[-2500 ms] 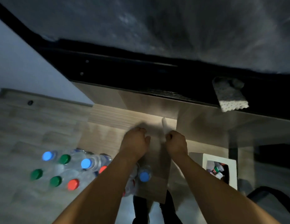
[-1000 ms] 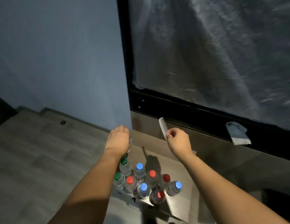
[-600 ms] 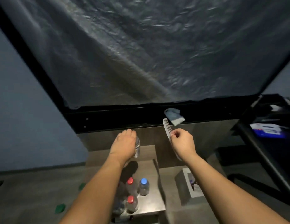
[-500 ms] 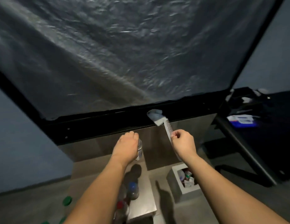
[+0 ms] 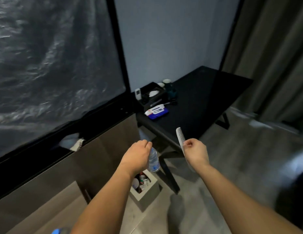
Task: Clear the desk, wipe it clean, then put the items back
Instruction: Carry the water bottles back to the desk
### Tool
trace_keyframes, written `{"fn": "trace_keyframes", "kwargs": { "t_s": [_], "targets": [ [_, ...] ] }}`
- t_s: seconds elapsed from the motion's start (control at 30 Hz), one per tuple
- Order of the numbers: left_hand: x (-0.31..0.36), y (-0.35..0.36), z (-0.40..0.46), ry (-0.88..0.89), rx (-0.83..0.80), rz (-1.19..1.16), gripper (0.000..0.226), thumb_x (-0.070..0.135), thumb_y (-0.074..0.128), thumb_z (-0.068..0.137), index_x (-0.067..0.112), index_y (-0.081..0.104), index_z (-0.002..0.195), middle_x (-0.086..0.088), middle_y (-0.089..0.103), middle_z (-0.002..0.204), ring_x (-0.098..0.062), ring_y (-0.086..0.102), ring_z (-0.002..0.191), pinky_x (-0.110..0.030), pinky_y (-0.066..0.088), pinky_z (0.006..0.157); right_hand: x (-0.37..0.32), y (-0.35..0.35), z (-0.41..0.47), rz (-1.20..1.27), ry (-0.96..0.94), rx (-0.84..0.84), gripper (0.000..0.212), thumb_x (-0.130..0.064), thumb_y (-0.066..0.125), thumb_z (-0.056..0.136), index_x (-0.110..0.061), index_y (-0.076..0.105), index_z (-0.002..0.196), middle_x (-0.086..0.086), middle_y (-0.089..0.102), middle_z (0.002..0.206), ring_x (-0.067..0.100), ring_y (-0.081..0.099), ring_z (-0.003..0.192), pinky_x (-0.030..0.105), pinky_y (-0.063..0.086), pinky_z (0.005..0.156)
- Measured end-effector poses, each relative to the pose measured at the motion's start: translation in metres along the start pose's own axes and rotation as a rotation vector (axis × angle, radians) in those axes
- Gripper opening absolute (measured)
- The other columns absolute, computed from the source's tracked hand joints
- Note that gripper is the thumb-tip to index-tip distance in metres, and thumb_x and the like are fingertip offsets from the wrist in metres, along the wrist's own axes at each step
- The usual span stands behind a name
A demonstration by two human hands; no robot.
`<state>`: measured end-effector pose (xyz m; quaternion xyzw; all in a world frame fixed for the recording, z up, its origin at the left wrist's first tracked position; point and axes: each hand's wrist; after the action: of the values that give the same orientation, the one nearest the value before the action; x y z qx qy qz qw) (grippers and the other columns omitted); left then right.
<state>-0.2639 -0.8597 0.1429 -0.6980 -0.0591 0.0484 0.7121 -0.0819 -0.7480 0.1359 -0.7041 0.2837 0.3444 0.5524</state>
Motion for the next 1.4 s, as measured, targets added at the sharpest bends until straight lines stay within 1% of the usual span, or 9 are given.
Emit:
{"fn": "trace_keyframes", "kwargs": {
  "t_s": [0.17, 0.3, 0.47, 0.67, 0.8, 1.0, 1.2, 1.3, 1.4],
  "targets": [
    [0.097, 0.009, 0.068, 0.158, -0.060, -0.046, 0.062, 0.022, 0.061, 0.087, 0.014, 0.037, 0.144, -0.002, 0.050, 0.128, -0.021, 0.048, 0.115, -0.032, 0.042, 0.100, 0.062, -0.087, 0.030, 0.029, 0.107, 0.113, 0.020, -0.016, 0.049, 0.088, -0.020, 0.068, 0.083, 0.003, 0.070, 0.088, 0.025, 0.065, 0.084, 0.035, 0.054, 0.074],
    [0.166, 0.012, 0.123, 0.279, -0.121, -0.062, 0.064, 0.025, 0.061, 0.088, 0.016, 0.035, 0.146, 0.000, 0.048, 0.128, -0.018, 0.047, 0.115, -0.033, 0.042, 0.101, 0.106, -0.144, 0.057, 0.042, 0.178, 0.184, 0.019, -0.015, 0.051, 0.090, -0.017, 0.070, 0.090, 0.007, 0.072, 0.095, 0.025, 0.063, 0.085, 0.025, 0.045, 0.069],
    [0.238, 0.030, 0.198, 0.387, -0.171, -0.040, 0.071, 0.030, 0.069, 0.082, 0.018, 0.037, 0.143, 0.001, 0.047, 0.127, -0.017, 0.049, 0.111, -0.032, 0.044, 0.099, 0.152, -0.197, 0.102, 0.109, 0.292, 0.273, 0.020, -0.016, 0.051, 0.091, -0.016, 0.072, 0.092, 0.007, 0.071, 0.093, 0.027, 0.066, 0.089, 0.028, 0.050, 0.072],
    [0.327, 0.045, 0.315, 0.528, -0.120, -0.056, 0.045, 0.021, 0.060, 0.085, 0.013, 0.051, 0.129, -0.002, 0.051, 0.121, -0.021, 0.052, 0.111, -0.032, 0.045, 0.095, 0.197, -0.276, 0.194, 0.076, 0.340, 0.362, 0.017, -0.016, 0.055, 0.090, -0.011, 0.071, 0.087, 0.008, 0.068, 0.087, 0.026, 0.063, 0.083, 0.025, 0.041, 0.066],
    [0.386, 0.050, 0.403, 0.587, -0.089, -0.034, 0.041, 0.021, 0.059, 0.084, 0.013, 0.052, 0.124, -0.003, 0.052, 0.120, -0.023, 0.050, 0.112, -0.032, 0.042, 0.097, 0.216, -0.340, 0.257, 0.006, 0.320, 0.407, 0.016, -0.015, 0.054, 0.092, -0.012, 0.065, 0.080, 0.010, 0.068, 0.085, 0.028, 0.063, 0.081, 0.027, 0.039, 0.064],
    [0.473, 0.061, 0.506, 0.546, -0.095, -0.119, 0.038, 0.022, 0.053, 0.089, 0.011, 0.054, 0.125, -0.006, 0.052, 0.121, -0.026, 0.049, 0.115, -0.036, 0.041, 0.099, 0.257, -0.408, 0.342, -0.023, 0.326, 0.444, 0.013, -0.016, 0.054, 0.094, -0.011, 0.065, 0.091, 0.005, 0.066, 0.085, 0.020, 0.057, 0.075, 0.026, 0.037, 0.064],
    [0.537, 0.061, 0.593, 0.435, -0.140, -0.192, 0.043, 0.026, 0.059, 0.088, 0.013, 0.051, 0.129, -0.005, 0.051, 0.124, -0.025, 0.050, 0.116, -0.038, 0.044, 0.098, 0.295, -0.459, 0.444, -0.021, 0.294, 0.319, 0.018, -0.017, 0.054, 0.094, -0.009, 0.070, 0.095, 0.011, 0.071, 0.093, 0.026, 0.067, 0.085, 0.034, 0.053, 0.074],
    [0.548, 0.053, 0.633, 0.342, -0.123, -0.219, 0.043, 0.028, 0.051, 0.094, 0.012, 0.049, 0.133, -0.006, 0.050, 0.129, -0.024, 0.048, 0.121, -0.038, 0.042, 0.102, 0.292, -0.481, 0.501, -0.029, 0.265, 0.244, 0.019, -0.019, 0.053, 0.095, -0.011, 0.070, 0.095, 0.008, 0.070, 0.092, 0.023, 0.065, 0.083, 0.029, 0.048, 0.069],
    [0.534, 0.044, 0.661, 0.249, -0.048, -0.299, 0.043, 0.030, 0.050, 0.095, 0.012, 0.050, 0.134, -0.005, 0.051, 0.126, -0.022, 0.048, 0.119, -0.033, 0.040, 0.102, 0.272, -0.481, 0.553, -0.018, 0.207, 0.145, 0.019, -0.022, 0.052, 0.096, -0.013, 0.069, 0.093, 0.007, 0.069, 0.087, 0.021, 0.066, 0.081, 0.034, 0.053, 0.070]
  ]
}}
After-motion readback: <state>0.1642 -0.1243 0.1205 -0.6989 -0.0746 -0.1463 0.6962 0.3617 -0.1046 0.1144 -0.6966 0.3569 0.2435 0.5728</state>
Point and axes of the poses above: each hand's wrist, its own z-axis towards the middle knuckle, its own y-axis out of the palm, x = y × z
